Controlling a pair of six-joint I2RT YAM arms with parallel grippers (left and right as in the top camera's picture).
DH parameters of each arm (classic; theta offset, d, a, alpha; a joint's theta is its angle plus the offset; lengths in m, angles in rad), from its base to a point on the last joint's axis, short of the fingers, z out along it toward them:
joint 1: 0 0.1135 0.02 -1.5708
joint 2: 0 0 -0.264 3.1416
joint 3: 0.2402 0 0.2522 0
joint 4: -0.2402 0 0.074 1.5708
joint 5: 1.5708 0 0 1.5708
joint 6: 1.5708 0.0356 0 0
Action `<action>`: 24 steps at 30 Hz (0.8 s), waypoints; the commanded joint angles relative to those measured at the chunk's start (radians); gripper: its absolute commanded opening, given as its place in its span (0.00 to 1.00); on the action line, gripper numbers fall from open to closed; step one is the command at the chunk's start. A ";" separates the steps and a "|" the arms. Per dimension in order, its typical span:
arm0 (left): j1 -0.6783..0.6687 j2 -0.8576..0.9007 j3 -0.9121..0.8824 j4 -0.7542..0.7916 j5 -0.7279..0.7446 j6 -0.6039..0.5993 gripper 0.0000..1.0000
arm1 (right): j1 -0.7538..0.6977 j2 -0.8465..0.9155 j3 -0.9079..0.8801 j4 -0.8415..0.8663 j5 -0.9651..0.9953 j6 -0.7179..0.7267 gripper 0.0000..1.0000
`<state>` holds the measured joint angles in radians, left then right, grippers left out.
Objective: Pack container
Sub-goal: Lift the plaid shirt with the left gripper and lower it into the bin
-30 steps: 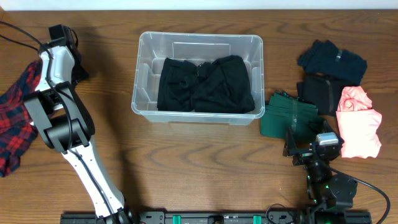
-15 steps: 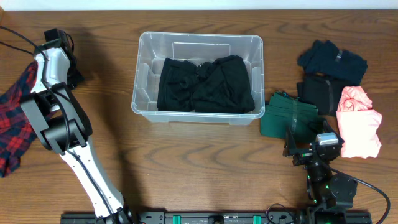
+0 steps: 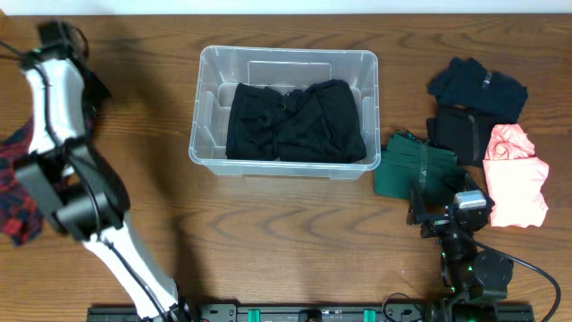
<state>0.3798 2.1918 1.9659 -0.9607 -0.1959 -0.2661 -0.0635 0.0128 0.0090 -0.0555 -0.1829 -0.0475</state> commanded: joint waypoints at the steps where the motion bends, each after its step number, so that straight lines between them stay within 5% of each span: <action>1: -0.002 -0.203 0.046 0.003 0.165 0.023 0.06 | 0.003 -0.004 -0.003 -0.001 0.002 0.005 0.99; 12: -0.003 -0.517 0.046 0.097 0.371 0.026 0.06 | 0.003 -0.004 -0.003 -0.001 0.002 0.005 0.99; 24: -0.006 -0.638 0.046 0.237 0.558 -0.036 0.06 | 0.003 -0.004 -0.003 -0.001 0.003 0.005 0.99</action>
<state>0.3702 1.6073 1.9923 -0.7601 0.2981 -0.2699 -0.0635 0.0128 0.0090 -0.0551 -0.1829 -0.0475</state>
